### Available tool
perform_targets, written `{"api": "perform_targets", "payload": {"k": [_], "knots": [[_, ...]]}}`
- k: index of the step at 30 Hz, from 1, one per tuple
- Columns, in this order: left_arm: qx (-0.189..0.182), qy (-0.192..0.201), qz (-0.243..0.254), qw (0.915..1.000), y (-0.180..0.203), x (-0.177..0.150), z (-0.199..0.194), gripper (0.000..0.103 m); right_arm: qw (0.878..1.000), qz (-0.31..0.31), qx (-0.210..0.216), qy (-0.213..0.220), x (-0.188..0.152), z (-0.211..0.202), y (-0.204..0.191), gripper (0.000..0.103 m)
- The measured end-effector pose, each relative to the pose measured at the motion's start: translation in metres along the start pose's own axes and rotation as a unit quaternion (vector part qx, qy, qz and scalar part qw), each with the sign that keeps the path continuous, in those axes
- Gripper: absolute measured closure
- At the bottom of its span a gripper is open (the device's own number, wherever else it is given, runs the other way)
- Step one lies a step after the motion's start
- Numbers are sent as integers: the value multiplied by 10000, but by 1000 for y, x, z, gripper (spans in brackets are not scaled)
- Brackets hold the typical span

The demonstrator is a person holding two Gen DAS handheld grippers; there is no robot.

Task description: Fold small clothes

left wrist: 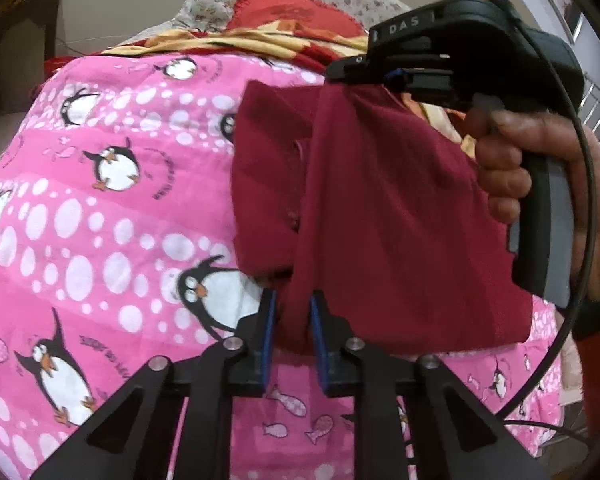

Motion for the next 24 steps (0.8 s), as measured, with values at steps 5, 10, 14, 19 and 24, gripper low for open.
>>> {"api": "perform_targets", "payload": {"k": [5, 10, 14, 19, 24], "knots": [[13, -122, -96, 9999, -6, -4, 6, 86, 9992, 217, -113, -312, -17, 36, 12, 74], [15, -124, -66, 9999, -10, -1, -1, 73, 9971, 660, 365, -128, -15, 5, 18, 55], [79, -107, -124, 9998, -15, 2, -3, 65, 9989, 295, 316, 176, -12, -21, 17, 55], [240, -100, -25, 9997, -17, 2, -1, 60, 10000, -59, 27, -57, -20, 3, 8, 61], [337, -59, -32, 9994, -20, 5, -2, 53, 9990, -240, -253, -265, -26, 34, 2, 61]]}}
Point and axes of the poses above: each gripper's, at about its wrist camera, not at the fingertips, and z roughly the way its jaws point, y to its right, x to its top, the point moved 10 cm from there along z, roughly the way its jaws point, and after that the axes turned 6 degrees about y, right-handed, at the moved point
